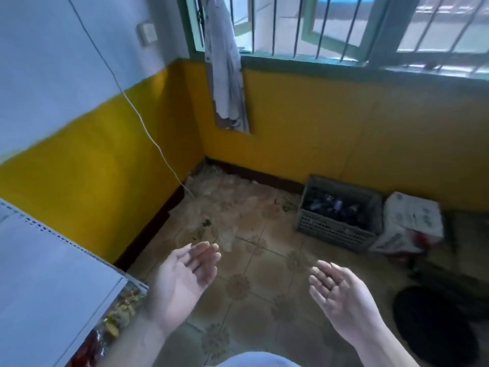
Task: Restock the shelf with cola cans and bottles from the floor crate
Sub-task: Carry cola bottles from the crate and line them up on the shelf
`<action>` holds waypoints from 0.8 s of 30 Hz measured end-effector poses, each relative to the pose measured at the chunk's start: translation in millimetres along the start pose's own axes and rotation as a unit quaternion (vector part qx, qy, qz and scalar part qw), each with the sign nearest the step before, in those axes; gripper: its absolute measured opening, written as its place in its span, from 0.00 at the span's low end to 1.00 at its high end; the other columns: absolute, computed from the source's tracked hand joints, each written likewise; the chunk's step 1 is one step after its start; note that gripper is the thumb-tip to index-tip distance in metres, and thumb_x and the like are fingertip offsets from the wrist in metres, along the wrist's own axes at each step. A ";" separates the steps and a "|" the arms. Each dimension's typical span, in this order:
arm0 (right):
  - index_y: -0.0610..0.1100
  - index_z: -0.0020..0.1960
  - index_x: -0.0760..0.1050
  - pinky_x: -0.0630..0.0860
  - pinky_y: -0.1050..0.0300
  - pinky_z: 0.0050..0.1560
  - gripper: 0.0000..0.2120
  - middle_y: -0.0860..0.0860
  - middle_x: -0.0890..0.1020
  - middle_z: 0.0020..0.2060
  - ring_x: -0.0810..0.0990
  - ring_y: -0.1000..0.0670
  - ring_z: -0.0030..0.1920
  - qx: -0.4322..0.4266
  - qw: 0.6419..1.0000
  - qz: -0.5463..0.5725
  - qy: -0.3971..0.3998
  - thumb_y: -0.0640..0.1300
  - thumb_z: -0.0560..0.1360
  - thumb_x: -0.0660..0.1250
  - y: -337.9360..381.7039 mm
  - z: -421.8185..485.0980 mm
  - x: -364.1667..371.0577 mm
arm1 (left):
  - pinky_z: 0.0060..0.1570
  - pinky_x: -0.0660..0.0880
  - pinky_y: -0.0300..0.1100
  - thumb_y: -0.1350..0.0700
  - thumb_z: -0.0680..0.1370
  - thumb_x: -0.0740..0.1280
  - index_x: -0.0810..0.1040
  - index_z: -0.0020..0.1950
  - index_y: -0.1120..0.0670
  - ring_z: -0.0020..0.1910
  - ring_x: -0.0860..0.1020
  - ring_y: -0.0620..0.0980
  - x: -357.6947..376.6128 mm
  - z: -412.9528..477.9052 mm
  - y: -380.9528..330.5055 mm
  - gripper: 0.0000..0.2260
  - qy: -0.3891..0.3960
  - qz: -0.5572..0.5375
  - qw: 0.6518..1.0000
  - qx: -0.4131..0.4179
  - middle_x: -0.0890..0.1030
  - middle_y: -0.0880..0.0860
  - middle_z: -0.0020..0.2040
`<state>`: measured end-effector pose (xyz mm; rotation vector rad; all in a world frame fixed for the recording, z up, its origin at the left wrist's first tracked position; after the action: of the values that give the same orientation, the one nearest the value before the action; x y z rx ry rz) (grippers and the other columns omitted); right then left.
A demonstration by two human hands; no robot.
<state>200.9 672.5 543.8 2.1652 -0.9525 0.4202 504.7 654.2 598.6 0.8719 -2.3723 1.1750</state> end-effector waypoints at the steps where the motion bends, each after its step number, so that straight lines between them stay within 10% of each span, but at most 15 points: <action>1: 0.35 0.69 0.74 0.78 0.47 0.55 0.21 0.39 0.85 0.53 0.83 0.41 0.55 0.001 1.000 0.011 -0.003 0.47 0.82 0.58 4.6 -5.9 -5.4 | 0.60 0.79 0.52 0.50 0.80 0.61 0.77 0.67 0.60 0.60 0.83 0.58 15.8 6.8 5.7 0.20 0.025 0.013 0.999 -0.018 0.83 0.59 0.62; 12: 0.38 0.73 0.72 0.62 0.36 0.76 0.29 0.35 0.77 0.68 0.77 0.34 0.68 -0.017 0.992 0.123 -0.017 0.58 0.83 0.54 38.3 4.5 -29.0 | 0.76 0.60 0.61 0.36 0.82 0.53 0.76 0.72 0.54 0.73 0.72 0.61 139.9 103.2 63.1 0.29 0.196 0.076 0.962 -0.174 0.74 0.58 0.74; 24: 0.36 0.69 0.74 0.72 0.39 0.69 0.26 0.35 0.81 0.63 0.82 0.36 0.63 -0.026 0.989 0.114 -0.086 0.55 0.84 0.54 113.2 141.6 44.2 | 0.66 0.75 0.57 0.41 0.82 0.57 0.79 0.69 0.58 0.64 0.81 0.59 211.4 262.7 6.5 0.26 0.185 0.086 0.947 -0.246 0.81 0.58 0.65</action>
<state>148.0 494.5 525.7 2.0770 -1.3010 0.3166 331.8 368.0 555.3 0.2556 -2.2925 0.6672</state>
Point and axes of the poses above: each hand's wrist, its own z-axis towards the middle knuckle, its own x-axis out of the palm, y = z × x, the point moved 6 cm from there along z, towards the middle knuckle
